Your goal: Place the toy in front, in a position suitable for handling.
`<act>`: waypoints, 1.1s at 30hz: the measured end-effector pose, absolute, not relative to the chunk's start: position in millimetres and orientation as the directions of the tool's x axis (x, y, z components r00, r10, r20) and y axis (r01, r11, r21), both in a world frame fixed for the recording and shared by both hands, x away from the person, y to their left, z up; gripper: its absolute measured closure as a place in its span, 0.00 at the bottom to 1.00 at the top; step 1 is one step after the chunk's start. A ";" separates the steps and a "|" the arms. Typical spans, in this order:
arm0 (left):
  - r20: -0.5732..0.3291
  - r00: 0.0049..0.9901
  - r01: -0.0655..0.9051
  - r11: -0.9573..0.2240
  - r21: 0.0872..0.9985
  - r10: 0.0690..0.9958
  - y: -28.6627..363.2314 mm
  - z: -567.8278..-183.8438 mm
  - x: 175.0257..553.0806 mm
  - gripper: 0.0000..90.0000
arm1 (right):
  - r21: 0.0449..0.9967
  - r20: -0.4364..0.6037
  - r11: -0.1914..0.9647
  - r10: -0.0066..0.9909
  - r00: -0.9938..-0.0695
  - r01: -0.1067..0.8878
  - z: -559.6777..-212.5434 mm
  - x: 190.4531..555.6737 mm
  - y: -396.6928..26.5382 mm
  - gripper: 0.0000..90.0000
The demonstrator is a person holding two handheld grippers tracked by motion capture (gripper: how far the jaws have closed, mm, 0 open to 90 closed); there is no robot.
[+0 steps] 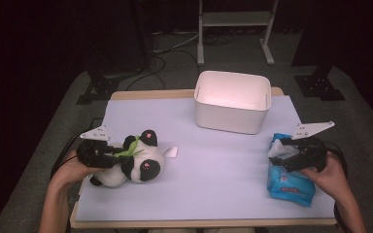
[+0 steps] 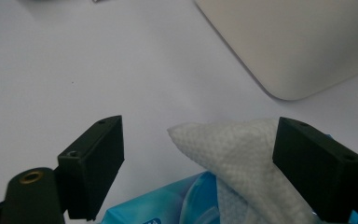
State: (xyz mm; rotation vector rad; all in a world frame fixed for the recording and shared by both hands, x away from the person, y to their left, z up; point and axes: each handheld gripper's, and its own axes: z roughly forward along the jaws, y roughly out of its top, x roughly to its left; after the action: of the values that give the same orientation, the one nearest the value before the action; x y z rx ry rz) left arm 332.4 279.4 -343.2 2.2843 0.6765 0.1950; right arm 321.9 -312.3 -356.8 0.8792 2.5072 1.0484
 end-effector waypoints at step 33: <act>-0.031 0.906 0.317 -0.631 0.708 0.421 199.0 -298.3 338.6 0.82 | 0.718 -0.011 0.544 0.632 -0.775 0.434 -356.2 323.2 -318.8 0.17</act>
State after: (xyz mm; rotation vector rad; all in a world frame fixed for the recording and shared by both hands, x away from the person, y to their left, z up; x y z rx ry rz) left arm 338.6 199.0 -298.3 2.3020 0.5241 0.1759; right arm 323.2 -318.8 -356.2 0.8887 2.5146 1.0594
